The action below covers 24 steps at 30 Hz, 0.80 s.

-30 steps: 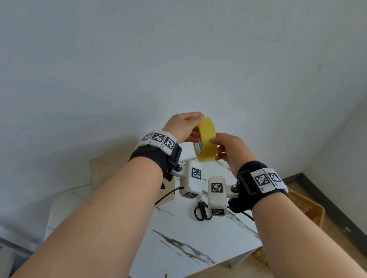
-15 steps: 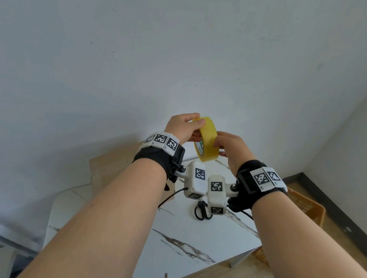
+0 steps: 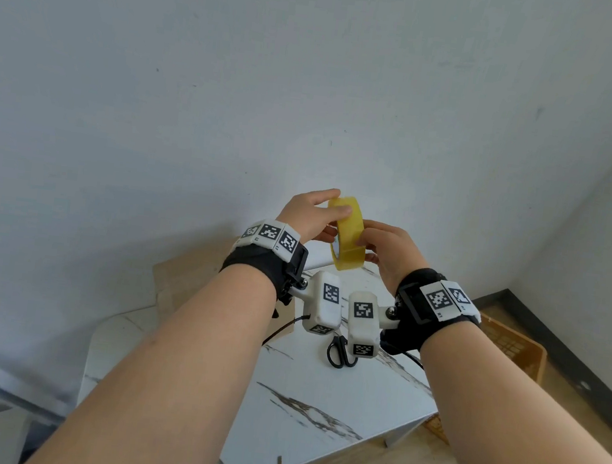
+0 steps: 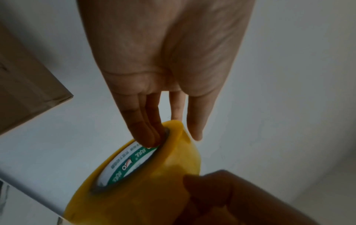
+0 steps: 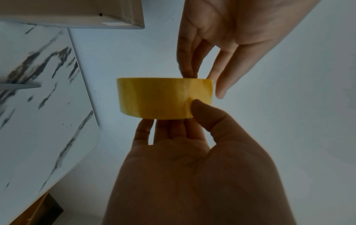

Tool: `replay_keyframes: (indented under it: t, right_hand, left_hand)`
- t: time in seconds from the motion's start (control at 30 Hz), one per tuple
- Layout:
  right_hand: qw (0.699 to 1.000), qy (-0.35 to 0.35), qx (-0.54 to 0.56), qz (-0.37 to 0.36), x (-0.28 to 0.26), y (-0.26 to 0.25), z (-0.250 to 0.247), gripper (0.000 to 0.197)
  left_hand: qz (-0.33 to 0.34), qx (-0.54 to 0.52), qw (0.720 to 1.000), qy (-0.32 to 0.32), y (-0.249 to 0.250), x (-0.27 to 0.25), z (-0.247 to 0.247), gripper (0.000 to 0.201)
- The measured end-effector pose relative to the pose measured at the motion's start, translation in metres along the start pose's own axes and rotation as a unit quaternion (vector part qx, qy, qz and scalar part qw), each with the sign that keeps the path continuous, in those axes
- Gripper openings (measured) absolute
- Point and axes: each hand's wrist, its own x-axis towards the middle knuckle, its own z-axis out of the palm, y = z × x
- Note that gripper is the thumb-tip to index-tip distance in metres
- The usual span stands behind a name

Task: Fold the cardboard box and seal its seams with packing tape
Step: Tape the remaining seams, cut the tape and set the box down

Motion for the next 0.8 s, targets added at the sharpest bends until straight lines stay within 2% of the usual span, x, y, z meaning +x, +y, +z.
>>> replay_keyframes:
  t: [0.1, 0.23, 0.4, 0.6, 0.7, 0.8]
  right_hand:
    - [1.0, 0.007, 0.013, 0.006, 0.004, 0.001, 0.0, 0.03]
    - [1.0, -0.001, -0.002, 0.005, 0.004, -0.001, 0.003, 0.03]
    - [1.0, -0.013, -0.018, -0.005, 0.003, -0.002, 0.004, 0.037]
    - [0.999, -0.03, -0.037, -0.013, 0.003, 0.003, 0.002, 0.04]
    - [0.997, -0.023, -0.071, -0.018, 0.004, 0.01, -0.002, 0.05]
    - [0.997, -0.028, -0.067, -0.009, 0.001, 0.016, -0.001, 0.044]
  left_hand:
    - [0.009, 0.024, 1.0, -0.009, -0.001, -0.002, 0.003, 0.053]
    - [0.005, -0.004, 1.0, 0.005, -0.001, -0.001, 0.004, 0.05]
    - [-0.001, -0.015, 1.0, 0.018, -0.003, 0.003, 0.005, 0.051]
    - [-0.02, -0.01, 1.0, 0.005, -0.006, 0.007, 0.004, 0.054]
    - [-0.039, -0.054, 0.997, 0.038, -0.005, 0.011, 0.0, 0.049]
    - [-0.05, -0.089, 0.993, 0.058, -0.005, 0.017, -0.009, 0.044]
